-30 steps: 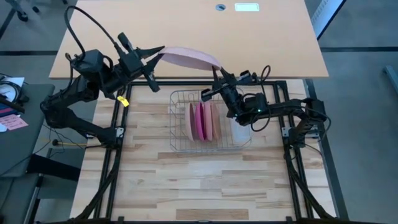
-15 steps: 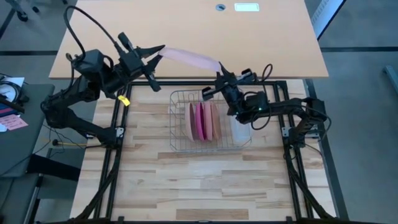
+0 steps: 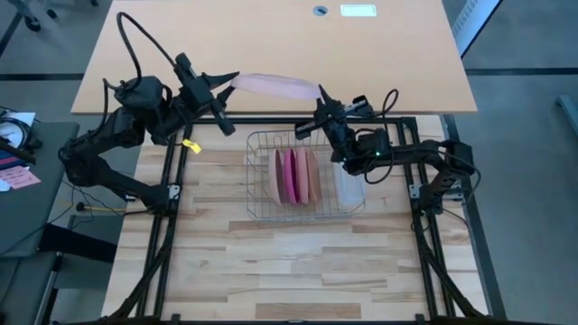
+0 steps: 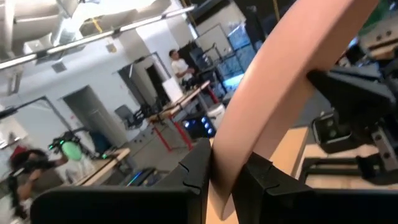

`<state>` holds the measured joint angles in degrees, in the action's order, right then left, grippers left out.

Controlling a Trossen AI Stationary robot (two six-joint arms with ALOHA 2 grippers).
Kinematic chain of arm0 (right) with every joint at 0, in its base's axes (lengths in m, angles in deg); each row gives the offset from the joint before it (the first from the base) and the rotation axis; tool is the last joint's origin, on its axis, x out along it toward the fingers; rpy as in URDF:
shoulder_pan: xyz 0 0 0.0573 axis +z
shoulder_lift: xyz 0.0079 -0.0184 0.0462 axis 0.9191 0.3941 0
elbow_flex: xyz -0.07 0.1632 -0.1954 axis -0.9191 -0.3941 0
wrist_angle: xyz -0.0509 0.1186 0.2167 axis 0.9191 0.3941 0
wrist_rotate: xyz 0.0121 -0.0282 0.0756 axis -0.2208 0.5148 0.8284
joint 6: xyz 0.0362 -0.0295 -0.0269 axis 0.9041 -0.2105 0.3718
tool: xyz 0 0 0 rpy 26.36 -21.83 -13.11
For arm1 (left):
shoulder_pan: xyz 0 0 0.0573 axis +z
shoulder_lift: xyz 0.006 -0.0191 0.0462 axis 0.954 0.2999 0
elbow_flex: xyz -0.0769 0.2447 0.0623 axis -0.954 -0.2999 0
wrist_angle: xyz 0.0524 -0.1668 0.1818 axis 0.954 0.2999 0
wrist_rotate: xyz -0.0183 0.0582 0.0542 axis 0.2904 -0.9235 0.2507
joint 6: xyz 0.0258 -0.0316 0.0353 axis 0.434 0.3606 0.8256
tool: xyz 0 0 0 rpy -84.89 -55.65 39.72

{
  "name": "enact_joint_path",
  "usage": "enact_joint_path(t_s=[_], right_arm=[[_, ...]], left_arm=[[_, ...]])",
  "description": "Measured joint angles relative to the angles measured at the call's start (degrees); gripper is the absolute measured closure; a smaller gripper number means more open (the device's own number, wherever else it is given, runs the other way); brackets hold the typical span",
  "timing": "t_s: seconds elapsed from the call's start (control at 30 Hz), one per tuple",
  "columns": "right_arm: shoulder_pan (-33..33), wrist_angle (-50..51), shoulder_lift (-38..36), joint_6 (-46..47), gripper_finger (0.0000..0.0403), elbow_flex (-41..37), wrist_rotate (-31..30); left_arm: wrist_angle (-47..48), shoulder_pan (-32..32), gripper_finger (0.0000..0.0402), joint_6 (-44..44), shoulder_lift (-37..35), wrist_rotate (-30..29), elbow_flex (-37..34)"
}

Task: Sort dishes
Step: Put the beige plate in the dish rack

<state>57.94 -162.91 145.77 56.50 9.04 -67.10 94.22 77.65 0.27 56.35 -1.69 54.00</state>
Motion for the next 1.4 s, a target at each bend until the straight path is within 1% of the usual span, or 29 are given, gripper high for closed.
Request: enact_joint_path(t_s=[0.2, 0.43, 0.53, 0.67, 0.73, 0.83, 0.87, 0.97, 1.07, 1.13, 1.27, 1.33, 1.4], right_arm=[[-1.42, 0.18, 0.13, -0.20, 0.0401, -0.02, 1.58], [-4.03, 0.75, 0.28, -0.48, 0.0401, -0.04, 6.43], [-5.04, 0.99, 0.31, -0.46, 0.0401, -0.09, 7.72], [-5.79, 0.96, 0.33, 0.74, 0.0401, -0.11, 7.92], [-5.81, 0.60, 0.33, 1.16, 0.0401, -0.11, 7.87], [-5.81, 0.49, 0.33, 1.67, 0.0401, -0.13, 7.64], [-5.81, 0.16, 0.33, 2.15, 0.0401, -0.13, 7.31], [-6.08, -0.20, 0.01, 3.02, 0.0402, 0.86, 5.68], [-6.63, 0.06, -0.04, 3.06, 0.0403, 2.25, 5.51], [-6.91, 0.25, 0.03, 3.05, 0.0403, 2.74, 6.89], [-8.01, 0.35, 0.04, 2.69, 0.0403, 3.08, 8.27], [-8.75, 0.55, 0.04, 2.62, 0.0403, 3.10, 8.96], [-9.70, 1.23, 0.04, 2.69, 0.0403, 3.10, 12.88]], left_arm=[[1.42, -0.07, 0.0360, 0.56, -1.12, -3.08, -0.11], [4.55, -0.10, 0.0360, -1.10, -3.03, -4.18, -0.19], [7.41, -0.09, 0.0360, -2.95, -3.44, -4.44, -0.22], [9.28, -0.09, 0.0360, -4.06, -3.42, -5.05, -0.22], [9.23, -0.09, 0.0360, -4.20, -3.04, -6.05, -0.22], [8.89, -0.11, 0.0357, -3.54, -2.15, -9.81, -0.21], [8.48, -0.13, 0.0351, -2.65, -1.79, -10.53, -0.20], [6.94, -0.35, 0.0320, -0.54, -1.67, -10.13, 0.05], [5.61, -0.37, 0.0275, -1.14, -1.47, -9.93, 0.36], [5.83, -0.36, 0.0243, -2.36, -1.32, -9.89, 0.32], [6.15, -0.39, 0.0196, -6.42, -1.09, -11.74, 0.09], [6.29, -0.37, 0.0186, -10.58, -1.98, -13.16, 0.09], [6.10, -0.37, 0.0183, -17.17, -3.06, -14.72, 0.09]])
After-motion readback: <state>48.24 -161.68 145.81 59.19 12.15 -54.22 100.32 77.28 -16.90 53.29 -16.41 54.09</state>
